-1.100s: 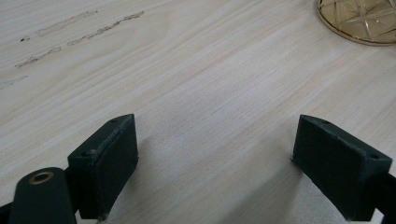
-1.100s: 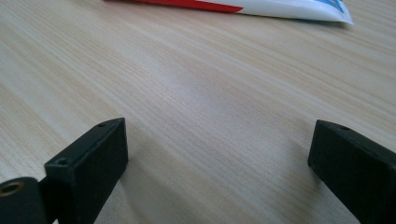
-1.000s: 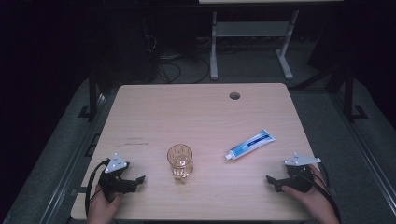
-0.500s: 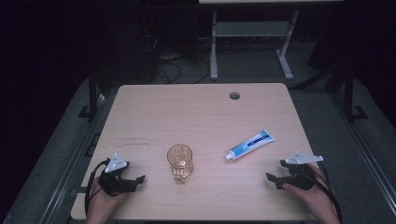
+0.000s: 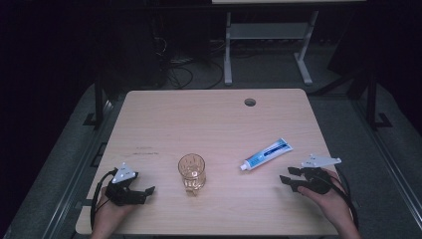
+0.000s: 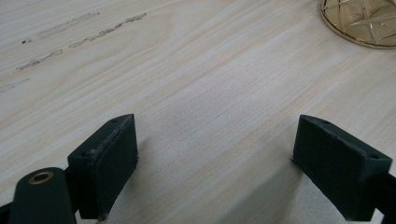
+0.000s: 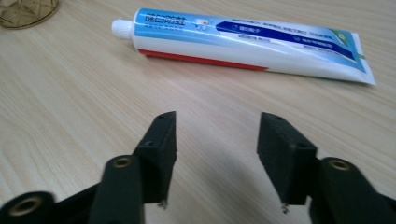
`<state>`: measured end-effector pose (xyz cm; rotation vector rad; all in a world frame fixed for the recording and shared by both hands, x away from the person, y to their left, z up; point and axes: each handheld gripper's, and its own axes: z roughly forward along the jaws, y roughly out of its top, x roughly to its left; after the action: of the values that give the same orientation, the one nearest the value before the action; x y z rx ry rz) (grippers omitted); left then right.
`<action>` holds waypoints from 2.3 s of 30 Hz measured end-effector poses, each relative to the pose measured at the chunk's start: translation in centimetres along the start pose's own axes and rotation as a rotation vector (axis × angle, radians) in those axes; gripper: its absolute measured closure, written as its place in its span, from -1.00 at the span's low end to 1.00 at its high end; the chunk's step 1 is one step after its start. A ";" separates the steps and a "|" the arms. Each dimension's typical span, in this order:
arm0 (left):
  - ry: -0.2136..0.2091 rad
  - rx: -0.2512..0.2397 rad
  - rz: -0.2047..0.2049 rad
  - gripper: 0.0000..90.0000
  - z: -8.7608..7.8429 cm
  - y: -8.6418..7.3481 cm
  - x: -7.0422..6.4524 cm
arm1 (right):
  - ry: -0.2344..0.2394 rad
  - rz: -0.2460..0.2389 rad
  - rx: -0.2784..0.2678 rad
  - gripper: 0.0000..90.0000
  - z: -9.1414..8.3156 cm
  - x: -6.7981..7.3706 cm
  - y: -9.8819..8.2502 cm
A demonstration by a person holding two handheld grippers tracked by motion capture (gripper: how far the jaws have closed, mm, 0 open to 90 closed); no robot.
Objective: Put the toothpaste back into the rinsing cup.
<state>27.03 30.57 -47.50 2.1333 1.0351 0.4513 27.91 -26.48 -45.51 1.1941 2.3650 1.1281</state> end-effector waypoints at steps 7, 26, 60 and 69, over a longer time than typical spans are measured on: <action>0.001 0.000 0.003 -0.71 0.0 0.0 0.0 | 0.006 0.002 -0.020 0.63 0.1 0.1 0.7; 0.001 0.004 0.001 -0.71 -0.1 0.0 0.0 | 0.079 -0.001 -0.043 1.00 2.1 0.8 3.8; 0.002 0.004 0.001 -0.71 -0.1 0.0 0.0 | 0.108 -0.020 -0.027 1.00 7.6 2.2 8.3; 0.001 0.004 0.002 -0.71 -0.1 0.0 0.0 | 0.112 -0.025 0.002 1.00 9.3 2.8 8.7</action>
<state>26.94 30.62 -47.47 2.1377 1.0360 0.4519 36.11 -16.29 -44.96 1.1267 2.4565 1.2137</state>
